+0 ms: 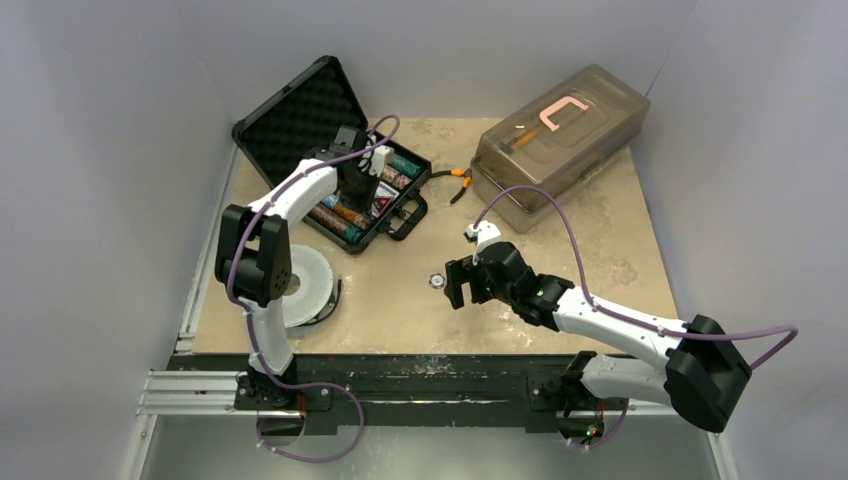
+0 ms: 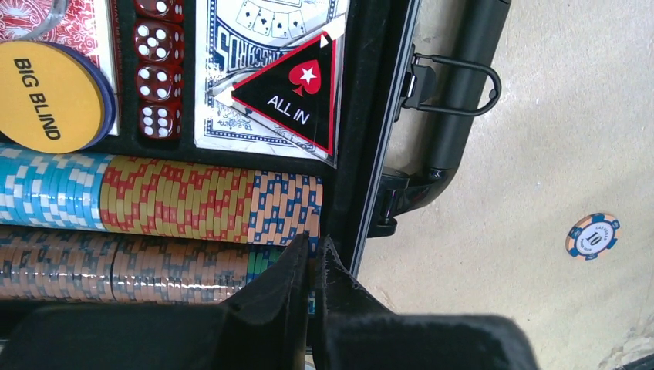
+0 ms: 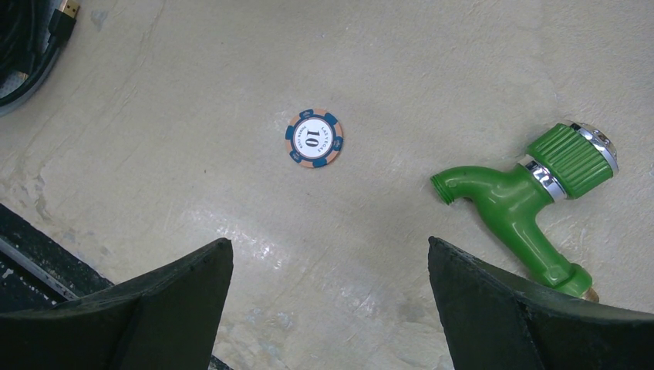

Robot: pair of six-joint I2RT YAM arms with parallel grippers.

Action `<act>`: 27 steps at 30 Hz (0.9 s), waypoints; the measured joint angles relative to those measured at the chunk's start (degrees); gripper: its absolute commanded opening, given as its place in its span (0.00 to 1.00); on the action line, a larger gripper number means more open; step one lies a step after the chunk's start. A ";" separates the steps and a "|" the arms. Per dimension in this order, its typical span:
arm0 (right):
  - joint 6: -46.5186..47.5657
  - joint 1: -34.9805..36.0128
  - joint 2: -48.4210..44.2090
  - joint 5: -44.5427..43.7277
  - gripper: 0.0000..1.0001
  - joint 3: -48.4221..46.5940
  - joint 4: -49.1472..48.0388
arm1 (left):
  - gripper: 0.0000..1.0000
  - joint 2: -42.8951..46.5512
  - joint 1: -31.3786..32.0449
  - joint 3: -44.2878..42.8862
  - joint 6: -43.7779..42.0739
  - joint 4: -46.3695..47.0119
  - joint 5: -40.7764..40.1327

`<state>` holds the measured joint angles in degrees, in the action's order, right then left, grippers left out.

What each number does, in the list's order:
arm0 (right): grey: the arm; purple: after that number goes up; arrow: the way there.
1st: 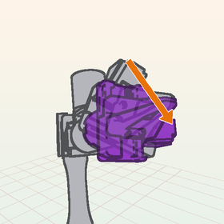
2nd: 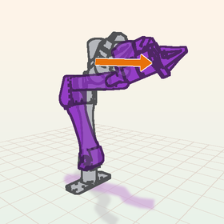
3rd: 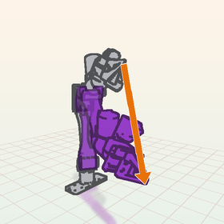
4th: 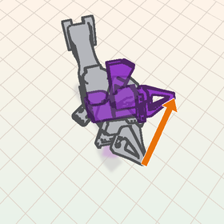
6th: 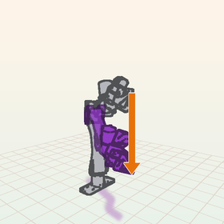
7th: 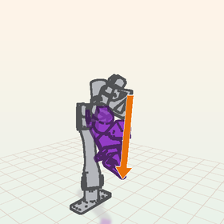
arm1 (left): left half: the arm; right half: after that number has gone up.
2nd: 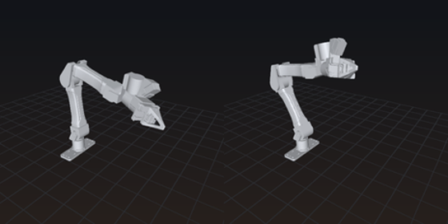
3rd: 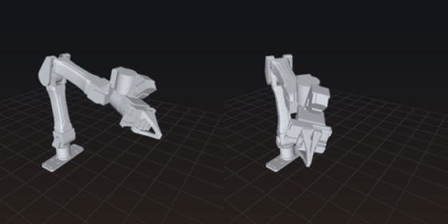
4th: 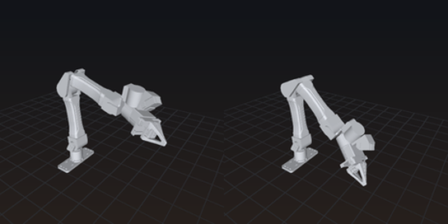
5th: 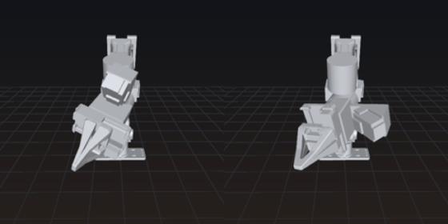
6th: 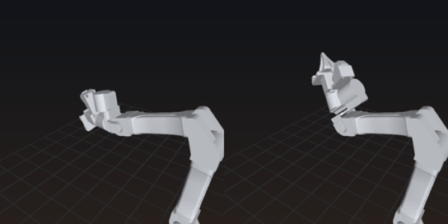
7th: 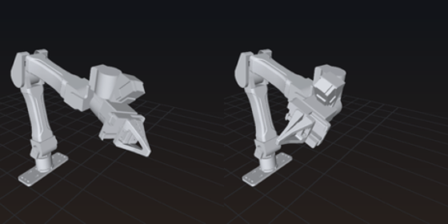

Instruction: Pack up texas hold em set

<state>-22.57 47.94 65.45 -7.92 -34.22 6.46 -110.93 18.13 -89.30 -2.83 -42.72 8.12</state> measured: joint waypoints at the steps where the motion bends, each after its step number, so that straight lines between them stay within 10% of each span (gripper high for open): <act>1: 0.00 0.00 0.00 0.02 0.94 0.00 0.02 | 0.00 -0.15 0.07 -0.20 0.00 -0.04 -0.33; 27: -0.57 0.00 0.02 1.49 0.94 0.81 -0.07 | 0.24 -3.17 1.95 -1.57 -0.26 -1.07 -7.13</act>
<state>-23.14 47.94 65.47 -6.44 -33.41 6.39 -114.10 20.08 -90.87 -3.09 -43.79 0.99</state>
